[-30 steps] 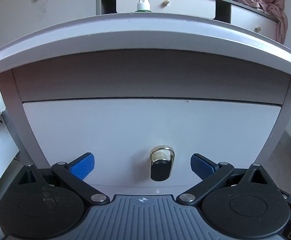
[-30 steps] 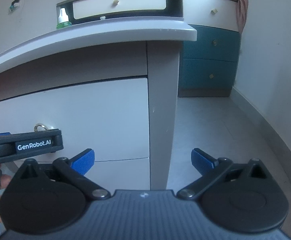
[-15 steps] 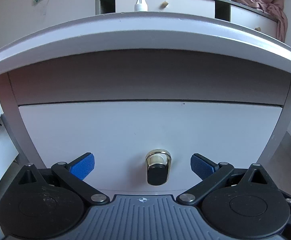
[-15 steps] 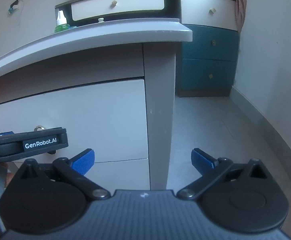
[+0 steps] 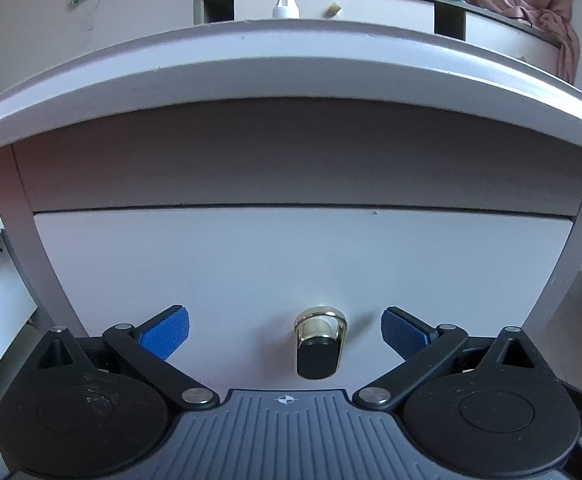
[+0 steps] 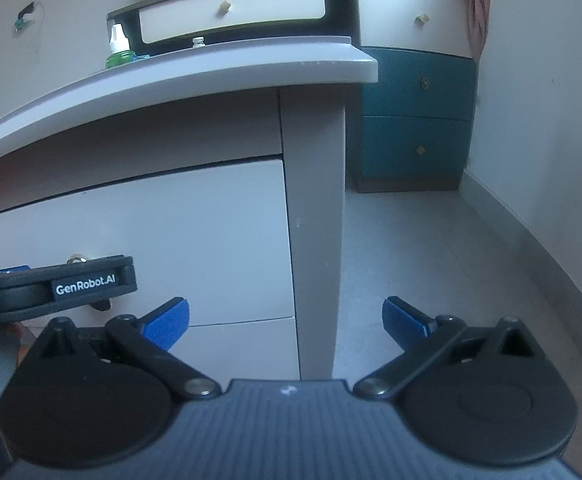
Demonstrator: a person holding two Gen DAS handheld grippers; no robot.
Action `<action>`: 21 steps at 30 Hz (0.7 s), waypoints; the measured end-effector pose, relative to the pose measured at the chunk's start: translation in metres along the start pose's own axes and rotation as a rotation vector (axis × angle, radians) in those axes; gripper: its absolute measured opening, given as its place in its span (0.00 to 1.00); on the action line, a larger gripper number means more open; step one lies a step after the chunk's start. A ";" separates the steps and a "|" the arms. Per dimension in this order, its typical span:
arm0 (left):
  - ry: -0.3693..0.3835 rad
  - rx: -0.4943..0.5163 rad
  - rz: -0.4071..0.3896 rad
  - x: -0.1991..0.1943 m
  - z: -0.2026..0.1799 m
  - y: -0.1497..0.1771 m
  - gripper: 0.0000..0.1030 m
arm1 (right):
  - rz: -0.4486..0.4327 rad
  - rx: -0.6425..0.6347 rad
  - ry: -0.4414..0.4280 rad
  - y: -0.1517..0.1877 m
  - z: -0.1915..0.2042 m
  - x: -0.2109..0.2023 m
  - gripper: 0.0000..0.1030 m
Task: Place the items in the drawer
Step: 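Move the left gripper toward the gold-and-black drawer handle, then close the left gripper on the drawer handle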
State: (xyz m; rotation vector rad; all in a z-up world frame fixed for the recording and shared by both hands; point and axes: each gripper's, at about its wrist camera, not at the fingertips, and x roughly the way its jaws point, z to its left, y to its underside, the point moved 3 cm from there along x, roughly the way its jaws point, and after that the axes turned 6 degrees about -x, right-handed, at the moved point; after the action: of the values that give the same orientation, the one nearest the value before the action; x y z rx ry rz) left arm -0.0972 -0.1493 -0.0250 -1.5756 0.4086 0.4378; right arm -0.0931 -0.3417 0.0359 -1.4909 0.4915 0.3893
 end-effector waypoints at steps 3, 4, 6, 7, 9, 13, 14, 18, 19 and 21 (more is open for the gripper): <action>-0.003 -0.009 0.006 -0.010 -0.009 0.008 1.00 | -0.002 0.002 0.001 0.000 -0.002 0.000 1.00; -0.004 -0.014 0.011 -0.014 -0.012 0.012 1.00 | -0.003 0.002 0.000 0.000 -0.002 0.000 1.00; -0.006 -0.020 0.016 -0.023 -0.017 0.023 1.00 | -0.004 0.001 0.000 0.000 -0.002 0.000 1.00; -0.008 -0.020 0.011 -0.026 -0.020 0.024 1.00 | -0.004 0.001 0.000 0.001 -0.001 0.000 1.00; -0.005 -0.015 0.004 -0.033 -0.025 0.030 1.00 | -0.005 0.002 0.001 0.002 -0.001 0.000 1.00; -0.001 -0.011 -0.013 -0.052 -0.035 0.045 1.00 | -0.006 0.004 0.002 0.002 -0.001 0.000 1.00; -0.002 -0.008 -0.020 -0.057 -0.038 0.049 1.00 | -0.006 0.004 0.002 0.002 -0.001 0.001 1.00; -0.011 0.028 -0.056 -0.076 -0.053 0.054 0.99 | -0.009 0.004 0.001 0.000 -0.001 0.001 1.00; -0.015 0.039 -0.067 -0.081 -0.055 0.056 0.99 | -0.009 0.005 0.001 0.000 -0.001 0.002 1.00; -0.008 0.054 -0.077 -0.090 -0.063 0.061 0.95 | -0.007 0.007 0.000 0.001 -0.002 0.002 1.00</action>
State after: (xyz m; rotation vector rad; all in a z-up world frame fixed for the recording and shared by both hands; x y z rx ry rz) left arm -0.2037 -0.2158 -0.0289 -1.5311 0.3492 0.3707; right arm -0.0918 -0.3434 0.0344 -1.4854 0.4874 0.3817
